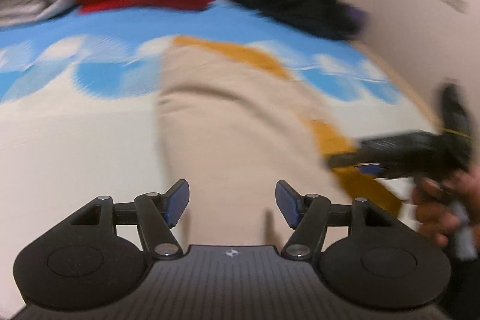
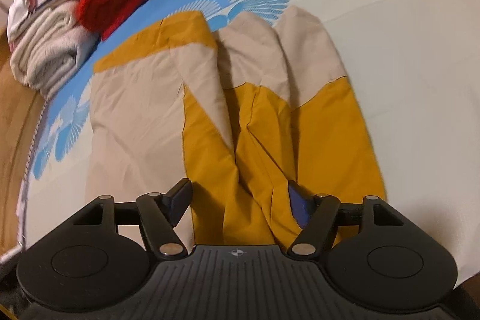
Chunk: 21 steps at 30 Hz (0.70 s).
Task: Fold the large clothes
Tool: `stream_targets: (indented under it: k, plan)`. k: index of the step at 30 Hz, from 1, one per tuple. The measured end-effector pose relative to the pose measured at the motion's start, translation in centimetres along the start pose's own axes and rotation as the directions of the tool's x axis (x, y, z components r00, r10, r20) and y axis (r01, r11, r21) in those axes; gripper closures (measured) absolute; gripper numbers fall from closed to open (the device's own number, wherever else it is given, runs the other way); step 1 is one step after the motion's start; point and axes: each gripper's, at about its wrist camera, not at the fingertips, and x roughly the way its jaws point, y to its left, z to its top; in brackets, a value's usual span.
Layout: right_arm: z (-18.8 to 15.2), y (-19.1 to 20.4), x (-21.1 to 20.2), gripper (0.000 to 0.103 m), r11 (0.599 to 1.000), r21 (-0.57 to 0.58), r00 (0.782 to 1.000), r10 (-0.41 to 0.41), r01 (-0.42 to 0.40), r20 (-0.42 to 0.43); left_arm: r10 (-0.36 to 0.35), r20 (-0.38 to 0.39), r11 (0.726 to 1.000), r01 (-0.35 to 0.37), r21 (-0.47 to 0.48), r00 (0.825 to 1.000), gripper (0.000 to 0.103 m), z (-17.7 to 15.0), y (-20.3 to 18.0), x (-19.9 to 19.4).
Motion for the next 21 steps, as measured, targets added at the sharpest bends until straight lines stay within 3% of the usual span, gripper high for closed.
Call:
stream_targets:
  k: [1, 2, 3, 4, 7, 10, 12, 15, 18, 21]
  plan:
    - [0.0, 0.3, 0.1, 0.064, 1.0, -0.025, 1.0, -0.011, 0.011, 0.004, 0.03, -0.02, 0.999, -0.03, -0.021, 0.999, 0.034, 0.5, 0.3, 0.5]
    - [-0.1, 0.7, 0.0, 0.08, 0.998, -0.057, 1.0, -0.015, 0.016, 0.015, 0.06, -0.045, 0.997, -0.062, -0.046, 0.997, 0.034, 0.6, 0.8, 1.1]
    - [-0.2, 1.0, -0.4, 0.092, 0.996, -0.088, 0.999, -0.008, 0.011, 0.035, 0.073, -0.062, 0.995, -0.077, -0.07, 0.995, 0.034, 1.2, 0.8, 1.9]
    - [-0.2, 0.9, -1.0, 0.097, 0.995, -0.103, 0.999, 0.012, -0.007, 0.052, 0.074, -0.074, 0.992, -0.08, -0.092, 0.995, 0.034, 1.5, 1.3, 2.1]
    - [-0.3, 1.2, -4.1, 0.101, 0.983, -0.167, 0.985, 0.097, -0.072, 0.144, 0.072, -0.081, 0.99, -0.081, -0.119, 0.994, 0.03, 2.1, 0.7, 2.9]
    - [-0.3, -0.1, -9.1, 0.102, 0.974, -0.167, 0.928, 0.201, -0.154, 0.315, 0.056, -0.063, 0.989, -0.064, -0.13, 0.996, 0.029, 1.9, 0.4, 2.3]
    - [-0.6, -1.4, -11.6, 0.102, 0.978, -0.16, 0.903, 0.185, -0.132, 0.388, 0.036, -0.054, 0.991, -0.042, -0.124, 0.998, 0.029, 2.1, -0.1, 2.2]
    - [-0.3, -4.5, -12.3, 0.102, 0.995, -0.083, 0.926, 0.087, -0.061, 0.366, 0.011, -0.054, 0.994, -0.017, -0.111, 0.998, 0.029, 2.4, -0.9, 2.7]
    - [-0.1, -6.5, -10.7, 0.102, 0.994, -0.068, 0.965, -0.063, 0.083, 0.254, -0.026, -0.064, 0.996, 0.02, -0.088, 0.998, 0.029, 2.4, -1.5, 2.9]
    - [-0.1, -7.1, -9.8, 0.102, 0.991, -0.088, 0.977, -0.083, 0.102, 0.198, -0.077, -0.063, 0.995, 0.073, -0.07, 0.995, 0.029, 2.2, -1.6, 2.1]
